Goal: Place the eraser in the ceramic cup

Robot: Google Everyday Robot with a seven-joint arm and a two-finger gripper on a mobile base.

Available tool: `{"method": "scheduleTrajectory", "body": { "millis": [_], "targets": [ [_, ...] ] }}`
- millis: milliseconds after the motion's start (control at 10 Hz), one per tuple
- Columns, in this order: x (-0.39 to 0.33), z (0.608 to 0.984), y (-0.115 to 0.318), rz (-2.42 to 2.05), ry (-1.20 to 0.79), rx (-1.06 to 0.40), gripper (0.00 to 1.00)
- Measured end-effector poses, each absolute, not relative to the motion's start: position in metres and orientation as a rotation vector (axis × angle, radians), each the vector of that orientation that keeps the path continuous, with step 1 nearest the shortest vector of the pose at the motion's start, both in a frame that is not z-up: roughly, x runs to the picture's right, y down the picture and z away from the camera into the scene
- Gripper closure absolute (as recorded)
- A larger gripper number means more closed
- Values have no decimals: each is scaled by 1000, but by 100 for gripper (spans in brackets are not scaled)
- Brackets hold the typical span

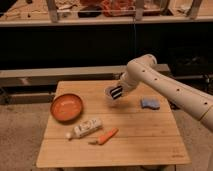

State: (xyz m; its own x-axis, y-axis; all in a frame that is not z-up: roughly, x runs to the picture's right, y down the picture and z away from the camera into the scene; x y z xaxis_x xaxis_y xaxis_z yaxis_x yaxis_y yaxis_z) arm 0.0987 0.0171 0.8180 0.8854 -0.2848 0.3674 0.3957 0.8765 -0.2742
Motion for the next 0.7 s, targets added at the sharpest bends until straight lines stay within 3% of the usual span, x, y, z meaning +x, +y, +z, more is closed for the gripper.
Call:
{"method": "scheduleTrajectory", "body": {
  "millis": [700],
  "targets": [
    [98,825,18,-389,-353,-360,100]
  ]
}}
